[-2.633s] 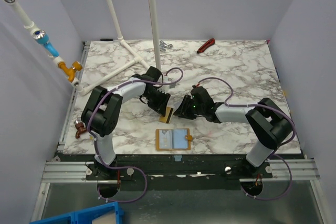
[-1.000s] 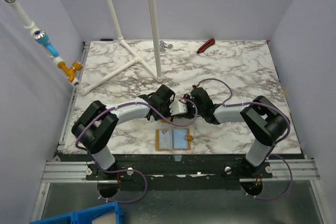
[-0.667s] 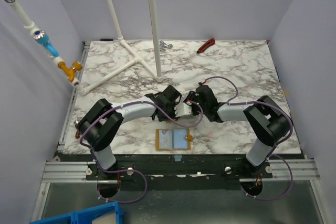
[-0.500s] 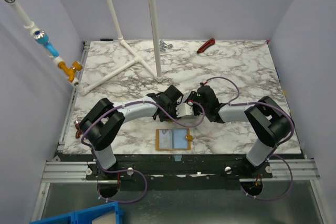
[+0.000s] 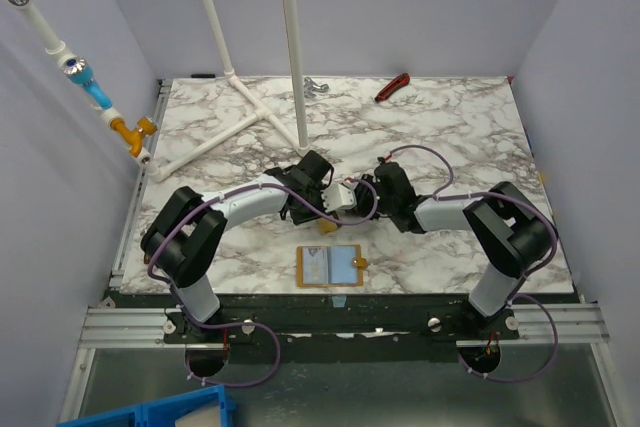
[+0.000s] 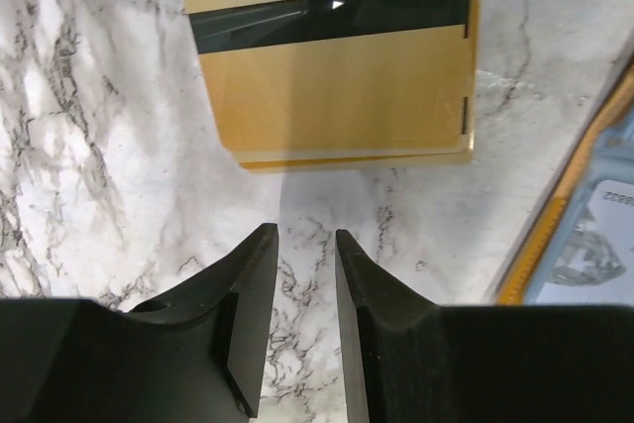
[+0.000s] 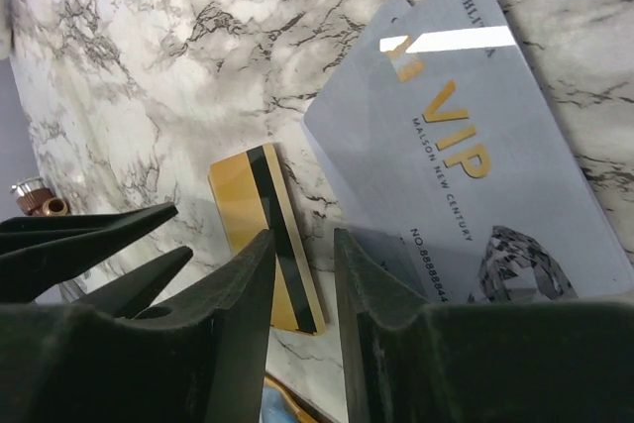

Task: Put the credit cards into the card holder
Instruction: Pick up the credit card from the center of the board.

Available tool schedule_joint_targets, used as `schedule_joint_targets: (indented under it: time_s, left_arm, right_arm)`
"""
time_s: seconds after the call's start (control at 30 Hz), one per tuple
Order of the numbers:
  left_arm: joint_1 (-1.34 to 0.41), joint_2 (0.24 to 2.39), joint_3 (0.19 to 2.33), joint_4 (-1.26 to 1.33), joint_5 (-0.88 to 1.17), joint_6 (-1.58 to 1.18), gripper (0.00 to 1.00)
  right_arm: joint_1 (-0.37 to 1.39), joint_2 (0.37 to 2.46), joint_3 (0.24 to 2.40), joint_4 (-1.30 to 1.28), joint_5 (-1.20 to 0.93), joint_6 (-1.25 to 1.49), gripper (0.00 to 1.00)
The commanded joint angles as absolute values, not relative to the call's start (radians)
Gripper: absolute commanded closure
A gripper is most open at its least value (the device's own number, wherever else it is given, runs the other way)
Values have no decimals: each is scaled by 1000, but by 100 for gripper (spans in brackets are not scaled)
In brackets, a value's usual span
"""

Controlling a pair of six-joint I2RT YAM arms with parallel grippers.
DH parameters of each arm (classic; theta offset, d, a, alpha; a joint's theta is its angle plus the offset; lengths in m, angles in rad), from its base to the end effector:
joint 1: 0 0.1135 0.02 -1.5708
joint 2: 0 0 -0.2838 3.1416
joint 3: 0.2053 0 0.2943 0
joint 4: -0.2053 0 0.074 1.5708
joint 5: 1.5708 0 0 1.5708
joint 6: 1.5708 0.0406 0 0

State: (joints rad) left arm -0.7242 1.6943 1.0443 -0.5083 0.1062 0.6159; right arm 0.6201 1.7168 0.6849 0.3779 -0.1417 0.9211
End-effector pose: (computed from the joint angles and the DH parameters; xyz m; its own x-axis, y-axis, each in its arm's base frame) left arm 0.2717 -0.2460 0.1638 -0.1611 0.9094 -0.3833 0.9602 0.2343 0.1523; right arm 0.2825 0.2088 0.1083 -0.8302 0.3758 -0.4117 -0.0090 0.7295 0.6839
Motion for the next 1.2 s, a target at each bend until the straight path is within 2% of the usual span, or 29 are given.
schedule_joint_targets:
  time_s: [0.0,0.3,0.43,0.63,1.17]
  left_arm:
    - [-712,1690,1060,-489,117,615,68]
    - [-715,1690,1043,-428,124,627,68]
    - [-715,1697,1055,-421,119,631,68]
    - [-716,1675,1027,-410,130,631,68]
    - [-702,1676,1027,-380,118,611,69]
  right_arm:
    - [636,1769,724,310,-155,887,67]
    - [670,1825,767,309,-157,892,68]
    - [670,1807,779,270,-106,886,75]
    - [670,1758,819,223,-69,866,75]
    - [670,1769,808,335,-158,890,76]
